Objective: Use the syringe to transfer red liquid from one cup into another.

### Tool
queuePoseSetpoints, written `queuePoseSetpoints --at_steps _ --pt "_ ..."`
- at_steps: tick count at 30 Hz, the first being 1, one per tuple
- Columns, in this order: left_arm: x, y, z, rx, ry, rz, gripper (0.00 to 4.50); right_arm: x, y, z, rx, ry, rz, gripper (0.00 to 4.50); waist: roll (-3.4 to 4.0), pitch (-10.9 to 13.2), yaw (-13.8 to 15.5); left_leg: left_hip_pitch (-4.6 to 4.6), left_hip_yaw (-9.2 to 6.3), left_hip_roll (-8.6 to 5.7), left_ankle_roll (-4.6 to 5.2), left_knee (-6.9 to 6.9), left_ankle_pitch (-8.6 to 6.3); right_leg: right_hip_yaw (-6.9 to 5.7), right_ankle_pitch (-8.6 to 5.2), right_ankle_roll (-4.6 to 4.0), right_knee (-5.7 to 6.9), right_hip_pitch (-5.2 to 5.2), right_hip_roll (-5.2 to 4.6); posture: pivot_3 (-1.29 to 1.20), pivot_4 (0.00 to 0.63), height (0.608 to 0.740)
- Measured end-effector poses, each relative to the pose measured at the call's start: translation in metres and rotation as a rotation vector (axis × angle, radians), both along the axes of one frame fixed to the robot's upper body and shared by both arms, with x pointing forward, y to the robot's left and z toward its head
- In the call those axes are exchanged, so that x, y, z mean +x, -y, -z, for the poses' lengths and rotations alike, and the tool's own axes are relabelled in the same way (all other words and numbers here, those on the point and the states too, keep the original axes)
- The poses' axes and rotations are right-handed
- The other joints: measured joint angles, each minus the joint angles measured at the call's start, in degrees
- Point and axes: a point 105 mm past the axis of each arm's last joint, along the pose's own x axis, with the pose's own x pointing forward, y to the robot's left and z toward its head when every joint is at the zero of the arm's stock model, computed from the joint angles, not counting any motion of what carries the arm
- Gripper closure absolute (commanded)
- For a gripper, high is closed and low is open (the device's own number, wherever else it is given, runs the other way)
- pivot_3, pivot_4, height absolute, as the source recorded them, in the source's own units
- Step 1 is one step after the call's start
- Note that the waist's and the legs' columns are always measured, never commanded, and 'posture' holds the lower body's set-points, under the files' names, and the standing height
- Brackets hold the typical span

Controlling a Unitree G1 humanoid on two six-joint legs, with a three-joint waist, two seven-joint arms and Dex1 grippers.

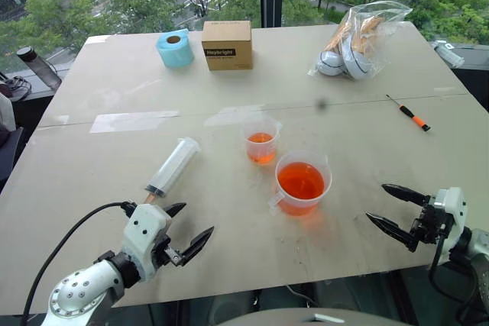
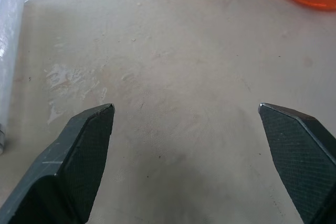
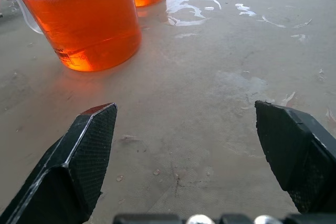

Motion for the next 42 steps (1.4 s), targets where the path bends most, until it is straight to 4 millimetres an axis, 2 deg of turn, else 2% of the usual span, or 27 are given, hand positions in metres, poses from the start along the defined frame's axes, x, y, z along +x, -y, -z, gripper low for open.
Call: queuePoseSetpoints --at_steps 8,13,22,28,30,34,36,38,39,42 --pt "-0.007 -0.007 0.001 0.02 -0.029 -0.022 0.02 0.0 -0.001 0.004 -0.011 0.003 -0.011 0.07 -0.01 -0.01 0.05 0.0 0.0 0.0 0.0 0.0 0.0 0.0 -0.01 -0.01 0.0 0.0 0.0 0.0 0.15 0.74" --pt "0.0 0.004 -0.01 -0.01 0.008 -0.005 0.02 0.002 0.003 0.003 -0.025 0.006 -0.016 0.07 0.01 -0.01 0.07 0.0 0.0 0.0 0.0 0.0 0.0 -0.01 0.0 0.0 0.0 0.01 -0.02 0.0 0.15 0.74" --pt "0.001 0.019 -0.002 -0.043 -0.004 0.012 0.02 0.001 0.019 0.007 -0.053 -0.007 0.029 0.07 0.05 -0.04 0.03 0.01 0.0 0.0 0.0 0.0 0.0 -0.01 0.08 0.14 0.0 0.02 0.02 0.0 0.15 0.74" --pt "0.01 0.02 -0.01 -0.031 0.014 0.004 0.02 0.003 0.025 -0.001 -0.065 0.001 0.035 0.07 0.06 -0.04 0.05 0.01 0.0 0.0 0.0 0.01 0.0 0.0 0.09 0.15 0.01 0.02 0.01 0.0 0.15 0.74" --pt "0.015 0.019 -0.018 -0.008 0.018 0.0 0.02 0.009 0.03 -0.011 -0.069 0.021 0.045 0.07 0.07 -0.04 0.05 0.01 0.0 0.0 0.0 0.02 0.0 -0.01 0.09 0.15 0.04 0.02 0.02 0.0 0.15 0.74" --pt "0.037 -0.002 -0.063 0.09 0.093 -0.017 0.02 0.024 0.032 -0.065 -0.078 0.114 -0.003 0.07 0.12 -0.04 0.01 0.05 -0.06 0.0 0.0 0.05 0.01 -0.06 0.09 0.16 0.16 0.01 0.05 0.0 0.15 0.74" --pt "0.047 -0.014 -0.084 0.195 0.087 -0.023 0.02 0.027 0.017 -0.091 -0.036 0.139 -0.078 0.07 0.07 -0.01 0.02 0.01 -0.14 0.01 -0.01 0.05 0.01 -0.13 0.09 0.16 0.16 0.01 0.1 0.0 0.15 0.74" --pt "0.059 -0.028 -0.102 0.279 0.048 -0.051 0.02 0.029 0.002 -0.108 0.005 0.135 -0.15 0.07 0.06 0.02 0.03 0.01 -0.15 0.01 -0.01 0.09 0.02 -0.15 0.09 0.18 0.2 0.03 0.14 0.0 0.15 0.74" --pt "0.066 -0.039 -0.114 0.317 0.028 -0.087 0.02 0.03 -0.011 -0.12 0.014 0.151 -0.208 0.07 0.05 0.11 -0.02 -0.04 -0.18 0.0 0.0 0.07 0.02 -0.17 0.11 0.2 0.14 -0.02 0.18 0.0 0.15 0.74" --pt "0.078 -0.053 -0.145 0.257 -0.086 -0.179 0.02 0.029 -0.045 -0.15 0.051 0.192 -0.354 0.07 -0.03 0.25 -0.12 -0.05 -0.13 -0.04 0.0 0.13 0.02 -0.21 0.09 0.28 0.15 -0.03 0.25 0.0 0.15 0.74"
